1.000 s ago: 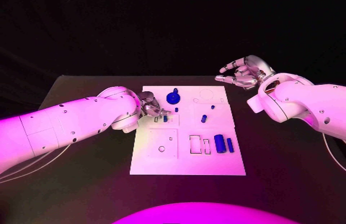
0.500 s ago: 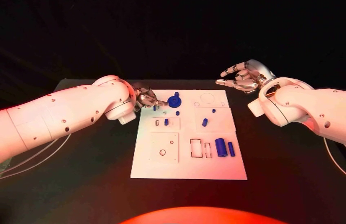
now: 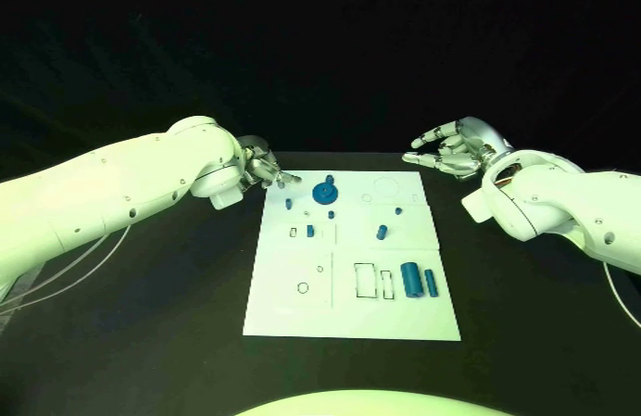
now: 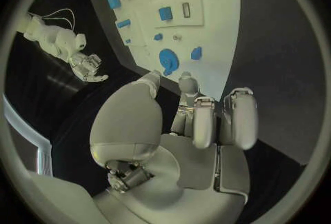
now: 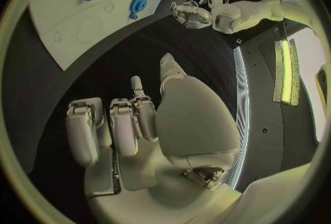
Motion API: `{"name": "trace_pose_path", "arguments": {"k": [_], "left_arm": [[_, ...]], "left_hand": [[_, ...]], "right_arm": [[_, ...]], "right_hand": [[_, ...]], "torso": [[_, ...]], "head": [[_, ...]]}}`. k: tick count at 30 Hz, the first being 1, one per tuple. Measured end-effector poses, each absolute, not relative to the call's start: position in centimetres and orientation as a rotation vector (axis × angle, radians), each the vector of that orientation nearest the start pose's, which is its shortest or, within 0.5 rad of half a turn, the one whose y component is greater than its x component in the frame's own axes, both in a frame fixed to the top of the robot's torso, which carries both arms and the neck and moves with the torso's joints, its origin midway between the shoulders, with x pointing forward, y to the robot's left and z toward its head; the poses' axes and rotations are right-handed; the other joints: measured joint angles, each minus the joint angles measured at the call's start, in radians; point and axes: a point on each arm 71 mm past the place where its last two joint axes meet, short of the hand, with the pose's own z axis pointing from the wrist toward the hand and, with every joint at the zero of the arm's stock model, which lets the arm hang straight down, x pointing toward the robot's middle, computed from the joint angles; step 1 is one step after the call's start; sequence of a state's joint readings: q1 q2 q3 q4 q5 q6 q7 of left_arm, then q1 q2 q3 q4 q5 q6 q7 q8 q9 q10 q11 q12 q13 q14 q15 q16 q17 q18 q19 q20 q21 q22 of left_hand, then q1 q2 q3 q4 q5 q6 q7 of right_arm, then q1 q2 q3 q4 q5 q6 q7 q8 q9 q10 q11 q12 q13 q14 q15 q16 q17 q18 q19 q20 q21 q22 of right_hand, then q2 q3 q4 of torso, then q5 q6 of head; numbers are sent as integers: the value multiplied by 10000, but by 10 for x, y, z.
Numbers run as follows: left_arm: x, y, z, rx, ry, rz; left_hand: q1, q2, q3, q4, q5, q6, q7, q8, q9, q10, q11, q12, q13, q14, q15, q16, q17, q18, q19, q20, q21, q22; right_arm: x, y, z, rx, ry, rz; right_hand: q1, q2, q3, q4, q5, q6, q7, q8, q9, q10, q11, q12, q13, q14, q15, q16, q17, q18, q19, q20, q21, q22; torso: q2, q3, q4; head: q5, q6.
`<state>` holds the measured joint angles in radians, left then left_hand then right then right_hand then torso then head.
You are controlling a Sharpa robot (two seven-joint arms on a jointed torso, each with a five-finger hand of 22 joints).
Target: Assemble the parts on the task board
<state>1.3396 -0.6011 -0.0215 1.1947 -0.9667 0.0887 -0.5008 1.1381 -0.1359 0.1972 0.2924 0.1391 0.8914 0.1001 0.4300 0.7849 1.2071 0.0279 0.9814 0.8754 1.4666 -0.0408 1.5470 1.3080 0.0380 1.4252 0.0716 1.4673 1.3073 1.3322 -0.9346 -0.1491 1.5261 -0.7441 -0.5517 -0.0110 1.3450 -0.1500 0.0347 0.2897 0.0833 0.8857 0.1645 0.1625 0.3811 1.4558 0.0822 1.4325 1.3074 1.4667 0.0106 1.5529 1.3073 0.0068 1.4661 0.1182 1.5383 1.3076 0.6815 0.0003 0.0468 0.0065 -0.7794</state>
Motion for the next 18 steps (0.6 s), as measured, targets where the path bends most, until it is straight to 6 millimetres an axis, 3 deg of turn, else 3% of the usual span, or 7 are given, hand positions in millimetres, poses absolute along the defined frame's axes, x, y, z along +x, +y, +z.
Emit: {"name": "trace_pose_path", "arguments": {"k": [5,8,18], "left_arm": [[568,192,-167,-3213,21771,-3975],[572,193,-169,-3091,21890,-3732],[578,194,-183,-2824,22342,-3174]], "left_hand": [[0,0,0,0,0,-44,44,-63,-44,-169,5,-126,-148,-11,11,-61,0,0,-77,38,-62,0],[44,44,-124,14,0,-197,125,-179,-129,-644,84,-620,-696,-18,127,-163,-1,0,-302,87,-210,0],[83,84,-123,14,0,-197,124,-179,-155,-655,97,-638,-754,-18,126,-163,-2,1,-302,87,-210,-1]], "right_arm": [[498,-264,-156,5678,15448,8194],[498,-264,-156,5674,15446,8199],[499,-263,-156,5654,15442,8222]], "right_hand": [[0,0,0,0,0,0,0,0,0,0,0,0,0,0,0,0,0,0,0,0,0,-1],[0,0,0,0,0,0,0,0,1,0,0,0,0,0,0,0,0,0,0,0,0,-1],[1,0,0,0,0,1,0,37,1,0,0,0,6,0,0,0,0,0,0,0,0,-2]], "torso": [[1,-11,0],[2,-12,0],[12,-17,-12]], "head": [[130,67],[203,145],[289,173]]}}
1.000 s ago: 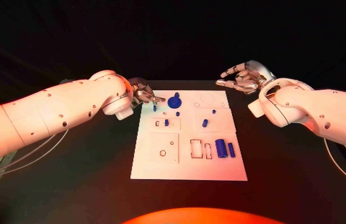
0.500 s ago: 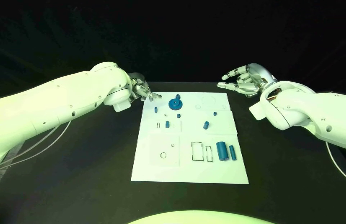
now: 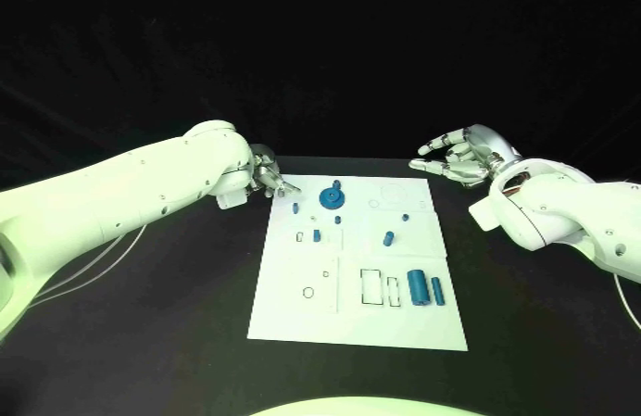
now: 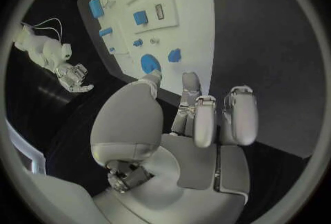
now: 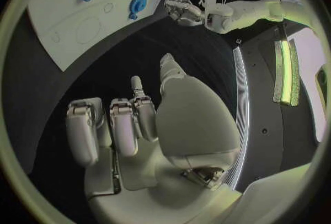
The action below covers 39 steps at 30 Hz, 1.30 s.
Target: Assemble the parts on the task board
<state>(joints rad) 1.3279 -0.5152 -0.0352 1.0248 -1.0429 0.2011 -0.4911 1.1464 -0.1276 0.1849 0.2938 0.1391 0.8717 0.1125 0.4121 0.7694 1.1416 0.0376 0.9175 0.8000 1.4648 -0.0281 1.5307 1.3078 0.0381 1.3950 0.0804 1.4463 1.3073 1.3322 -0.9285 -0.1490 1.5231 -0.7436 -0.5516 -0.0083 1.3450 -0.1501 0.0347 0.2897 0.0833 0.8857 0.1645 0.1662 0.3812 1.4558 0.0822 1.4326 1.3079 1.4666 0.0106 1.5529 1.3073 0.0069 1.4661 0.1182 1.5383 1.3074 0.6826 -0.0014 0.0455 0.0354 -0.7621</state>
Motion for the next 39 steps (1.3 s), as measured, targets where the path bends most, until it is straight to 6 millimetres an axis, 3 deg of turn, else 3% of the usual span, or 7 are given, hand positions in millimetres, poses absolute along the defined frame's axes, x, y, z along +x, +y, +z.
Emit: {"name": "trace_pose_path", "arguments": {"k": [7,18,23,39], "left_arm": [[581,192,-188,-2777,22506,-3146],[582,187,-192,-2765,22762,-3277],[582,185,-194,-2752,22856,-3348],[582,181,-203,-2666,23223,-3304]], "left_hand": [[-54,54,-59,-3,0,55,-21,0,-17,0,-1,81,71,0,0,0,-1,0,0,0,0,0],[-54,54,-57,-2,0,159,-41,0,-21,1,-1,81,10,0,-1,0,-1,0,1,0,0,0],[28,214,-56,-1,0,247,-98,39,-47,1,-1,81,10,0,-1,0,-2,0,1,0,0,1],[355,354,-26,-30,0,361,-144,80,-135,3,-76,187,-38,0,-1,47,-3,0,1,0,0,0]], "right_arm": [[499,-262,-156,5643,15441,8236],[499,-261,-156,5628,15437,8257],[499,-261,-156,5626,15434,8259],[499,-260,-156,5615,15443,8286]], "right_hand": [[0,0,0,0,0,0,0,0,0,0,0,0,2,0,0,0,0,0,0,0,0,0],[0,0,0,0,0,0,0,0,0,0,0,0,0,0,0,0,8,0,0,0,0,-1],[41,41,0,0,0,0,0,0,-8,0,0,0,-1,0,1,0,7,0,0,0,0,2],[0,82,0,0,0,0,0,-1,-7,0,0,1,-3,0,0,0,6,-1,0,0,1,6]], "torso": [[-4,0,-4],[-14,13,2],[-18,19,-2],[-19,9,2]], "head": [[18,-60],[44,-59],[68,-102],[5,-162]]}}
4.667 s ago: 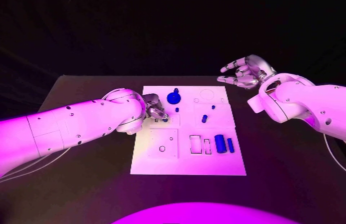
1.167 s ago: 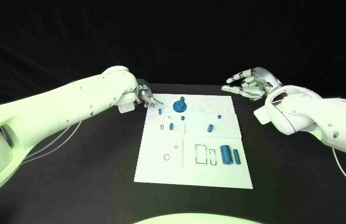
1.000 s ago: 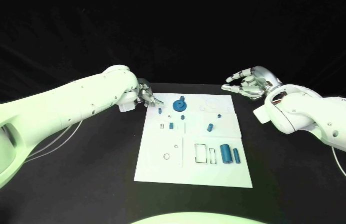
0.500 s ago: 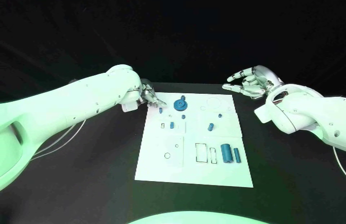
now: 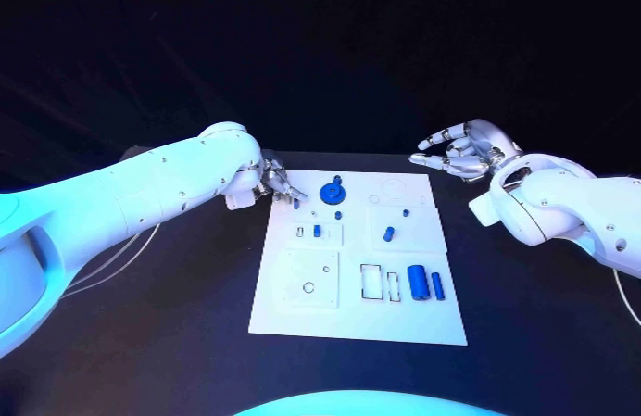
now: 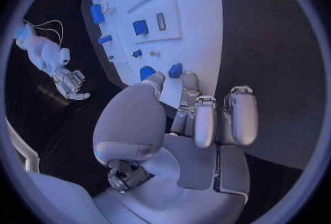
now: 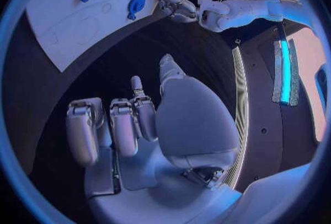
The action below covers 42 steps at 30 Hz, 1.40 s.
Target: Assemble the parts on the task board
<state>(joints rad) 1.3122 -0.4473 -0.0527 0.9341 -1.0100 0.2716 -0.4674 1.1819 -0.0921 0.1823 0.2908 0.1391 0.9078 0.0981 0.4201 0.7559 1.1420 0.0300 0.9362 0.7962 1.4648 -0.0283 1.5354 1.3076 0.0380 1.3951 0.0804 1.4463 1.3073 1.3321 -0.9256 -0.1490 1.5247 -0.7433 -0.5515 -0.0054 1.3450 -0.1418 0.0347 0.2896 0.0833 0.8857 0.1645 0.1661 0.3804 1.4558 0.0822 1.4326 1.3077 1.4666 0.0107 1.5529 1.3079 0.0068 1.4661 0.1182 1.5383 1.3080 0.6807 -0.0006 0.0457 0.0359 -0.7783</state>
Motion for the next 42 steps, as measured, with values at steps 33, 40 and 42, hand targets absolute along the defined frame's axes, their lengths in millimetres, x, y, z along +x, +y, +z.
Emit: {"name": "trace_pose_path", "arguments": {"k": [33,40,42], "left_arm": [[581,184,-205,-3110,23247,-3808],[577,192,-203,-3649,23189,-4302],[573,195,-202,-3838,23187,-4562]], "left_hand": [[2521,-110,2880,178,-117,-62,-19,476,-102,22,-113,-156,-475,23,-97,80,-2,0,72,-71,0,0],[1842,-699,4071,-143,-40,-95,-49,862,-101,413,-154,9,-323,22,-96,117,-2,0,127,-125,51,0],[1694,-731,4172,-194,-35,-95,-49,872,-100,490,-165,80,-281,22,-96,117,-2,-1,132,-120,86,0]], "right_arm": [[500,-260,-156,5599,15475,8290],[500,-261,-156,5597,15521,8279],[500,-262,-156,5602,15531,8267]], "right_hand": [[66,65,0,0,0,1,0,38,2,0,0,0,-3,0,0,0,-3,0,0,0,0,-4],[106,104,0,0,0,0,0,38,2,0,0,0,-3,0,0,0,-4,0,0,0,0,-5],[106,104,0,0,0,1,0,38,2,0,0,0,-3,0,0,0,-3,1,0,0,0,-5]], "torso": [[-13,10,5],[-32,11,10],[-43,15,16]], "head": [[17,-114],[19,-123],[-1,-151]]}}
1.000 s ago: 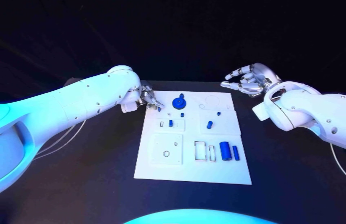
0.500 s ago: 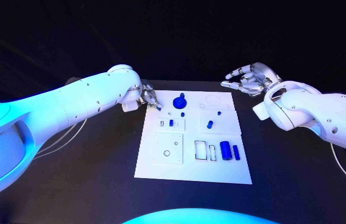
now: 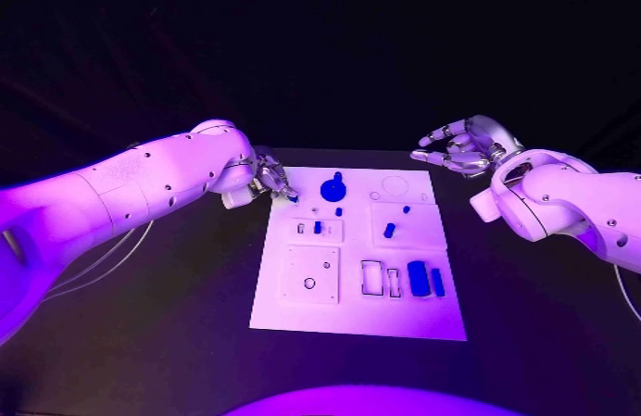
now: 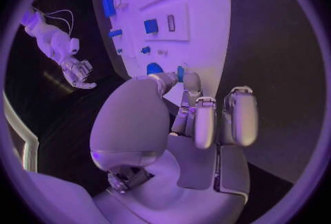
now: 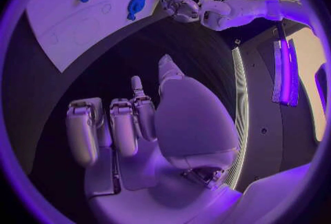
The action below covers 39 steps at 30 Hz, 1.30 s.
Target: Assemble the parts on the task board
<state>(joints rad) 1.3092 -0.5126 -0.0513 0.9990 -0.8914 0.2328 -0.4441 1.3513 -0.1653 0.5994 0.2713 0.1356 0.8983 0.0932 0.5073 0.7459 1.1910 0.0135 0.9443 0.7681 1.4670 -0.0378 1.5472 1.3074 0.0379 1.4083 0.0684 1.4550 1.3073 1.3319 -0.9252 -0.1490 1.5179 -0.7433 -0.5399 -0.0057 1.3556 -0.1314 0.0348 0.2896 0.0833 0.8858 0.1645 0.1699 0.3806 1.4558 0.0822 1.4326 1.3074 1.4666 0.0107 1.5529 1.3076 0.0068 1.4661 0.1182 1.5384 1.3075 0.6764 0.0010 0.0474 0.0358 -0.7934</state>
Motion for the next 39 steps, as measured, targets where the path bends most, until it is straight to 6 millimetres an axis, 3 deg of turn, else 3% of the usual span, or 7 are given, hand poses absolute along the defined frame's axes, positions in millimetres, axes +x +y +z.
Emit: {"name": "trace_pose_path", "arguments": {"k": [2,6,9,10,17,19,39], "left_arm": [[570,196,-201,-4006,23190,-4807],[561,198,-198,-4300,23225,-5352],[554,198,-196,-4447,23265,-5708],[552,197,-196,-4482,23273,-5801],[538,192,-194,-4611,23287,-6185],[535,191,-194,-4611,23274,-6206],[507,183,-219,-3997,22732,-5469]], "left_hand": [[-150,-22,285,-203,2,-14,13,16,5,19,-11,5,7,0,0,0,0,0,34,34,0,0],[-418,-78,325,-163,71,44,-44,81,34,106,-58,5,0,-1,0,39,0,0,90,-21,40,0],[-649,-93,339,-170,83,97,-97,118,361,200,-76,52,8,-33,-38,39,0,0,105,-37,40,0],[-750,-136,980,-810,103,98,-98,133,361,246,-62,53,25,-13,-57,39,0,0,104,-37,39,0],[-1347,-168,1077,-771,399,174,-131,368,363,634,-143,611,555,-15,-127,62,0,0,235,-98,137,0],[-1510,-212,1447,-1115,415,195,-144,421,363,713,-172,753,694,1,-143,78,0,0,283,-145,164,0],[-2097,-273,1571,-1184,685,274,-201,831,366,1161,-296,1401,1381,-38,-247,166,-1,1,516,-235,354,0]], "right_arm": [[500,-262,-157,5604,15540,8259],[500,-263,-157,5591,15556,8251],[499,-263,-157,5577,15566,8248],[499,-263,-157,5573,15569,8247],[499,-264,-157,5541,15582,8234],[499,-264,-157,5531,15586,8234],[498,-263,-158,5485,15634,8260]], "right_hand": [[0,0,0,0,0,0,0,0,0,0,0,0,0,0,0,0,0,0,0,0,0,0],[21,21,8,-8,0,0,0,9,0,0,0,0,0,0,0,0,-1,0,0,0,0,-1],[39,39,43,-43,0,0,0,46,0,0,0,0,-1,0,0,0,-1,0,0,0,0,-1],[42,41,43,-43,0,0,0,46,0,0,0,0,-1,0,0,0,-1,0,0,0,0,-1],[92,92,43,-43,0,0,0,44,-9,0,0,0,-1,0,0,0,-1,0,0,0,0,-2],[92,92,43,-43,0,0,0,44,-9,0,0,0,6,0,0,0,-1,0,0,0,0,-2],[92,92,43,-43,0,0,0,42,-9,0,0,0,5,0,0,0,-2,0,0,0,0,5]], "torso": [[-7,2,6],[-25,8,22],[-49,17,30],[-57,20,34],[-111,30,54],[-118,31,60],[-99,20,52]], "head": [[-20,-13],[-39,-28],[-35,-29],[-29,-29],[-6,-68],[10,-78],[60,-132]]}}
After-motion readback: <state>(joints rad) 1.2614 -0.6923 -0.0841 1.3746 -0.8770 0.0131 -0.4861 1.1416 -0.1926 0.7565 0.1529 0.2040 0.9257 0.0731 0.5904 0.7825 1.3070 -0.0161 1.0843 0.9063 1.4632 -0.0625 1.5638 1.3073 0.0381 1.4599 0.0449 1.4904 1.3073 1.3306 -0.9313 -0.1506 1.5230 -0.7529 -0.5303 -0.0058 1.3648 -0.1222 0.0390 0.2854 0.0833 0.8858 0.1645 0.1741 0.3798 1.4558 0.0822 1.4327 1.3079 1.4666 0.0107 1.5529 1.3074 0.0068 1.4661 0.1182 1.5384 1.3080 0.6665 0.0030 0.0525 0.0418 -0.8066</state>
